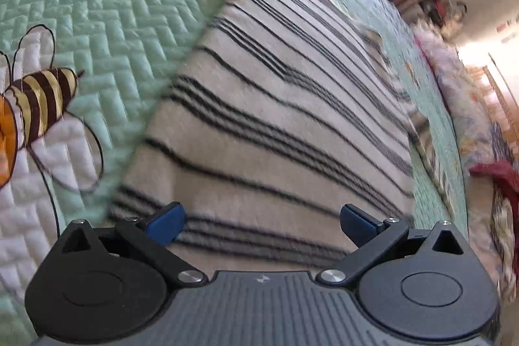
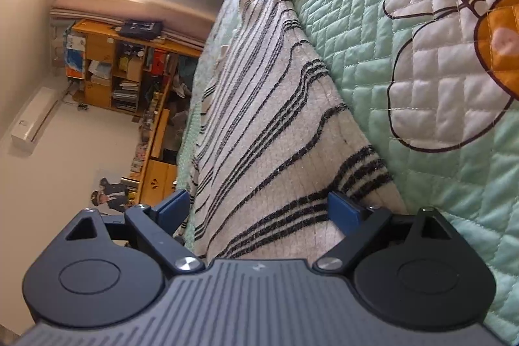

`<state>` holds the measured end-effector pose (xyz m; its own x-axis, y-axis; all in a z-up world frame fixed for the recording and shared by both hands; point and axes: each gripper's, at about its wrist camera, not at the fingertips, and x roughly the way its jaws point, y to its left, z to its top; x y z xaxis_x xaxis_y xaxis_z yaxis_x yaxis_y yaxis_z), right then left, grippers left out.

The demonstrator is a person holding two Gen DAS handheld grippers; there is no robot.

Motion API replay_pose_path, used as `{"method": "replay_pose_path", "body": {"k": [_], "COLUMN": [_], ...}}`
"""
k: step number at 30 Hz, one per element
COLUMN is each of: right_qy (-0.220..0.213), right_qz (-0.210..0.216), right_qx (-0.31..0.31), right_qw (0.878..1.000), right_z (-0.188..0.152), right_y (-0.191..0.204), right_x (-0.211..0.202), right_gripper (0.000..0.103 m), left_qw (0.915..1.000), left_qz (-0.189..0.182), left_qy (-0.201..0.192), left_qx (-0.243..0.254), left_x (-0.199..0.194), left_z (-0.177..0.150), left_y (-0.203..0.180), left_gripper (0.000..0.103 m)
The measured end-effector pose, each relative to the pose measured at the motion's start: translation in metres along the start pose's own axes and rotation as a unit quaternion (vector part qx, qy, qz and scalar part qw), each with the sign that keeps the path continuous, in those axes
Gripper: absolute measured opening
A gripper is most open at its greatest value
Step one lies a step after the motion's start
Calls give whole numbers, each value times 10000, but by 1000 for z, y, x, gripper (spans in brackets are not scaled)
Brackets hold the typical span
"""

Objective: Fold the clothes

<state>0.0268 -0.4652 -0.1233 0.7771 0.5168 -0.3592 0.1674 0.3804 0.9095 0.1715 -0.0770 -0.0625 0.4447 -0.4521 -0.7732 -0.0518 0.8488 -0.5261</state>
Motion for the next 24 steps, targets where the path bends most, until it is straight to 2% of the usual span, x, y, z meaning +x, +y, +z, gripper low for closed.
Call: {"method": "replay_pose_path", "body": {"k": [2,7,12,16,21,24], "right_qy": [-10,-15,30,90,-163,-55], "right_qz": [-56,-280,107,119,382,512], "right_qx": [-79,-381,218,327,-722,-716], "right_qw": [10000,9989,9997,9994,9965,9961], "right_z": [-2,-8,5,5,-3,-4], "right_y": [5,15,0,8,58,57], "right_x": [5,10,5,-1,-13,-8], "right_gripper": [103,103,103,103,103,103], "left_qw": [9997,9998,9999,9998,9997,9997], "left_qz": [26,-50,-112,-90,-57,3], "left_qy": [-112,-113,-46,-111,-166,-117], "left_qx": [198,156,67,157,182,209], "left_x": [-11,-25,-40,-50,-54,-50], "left_z": [-7,-21,-33,-39,-41,-44], "left_y": [-7,-10,-9,-13,-16,-18], "left_gripper": [102,102,102,102,102,102]}}
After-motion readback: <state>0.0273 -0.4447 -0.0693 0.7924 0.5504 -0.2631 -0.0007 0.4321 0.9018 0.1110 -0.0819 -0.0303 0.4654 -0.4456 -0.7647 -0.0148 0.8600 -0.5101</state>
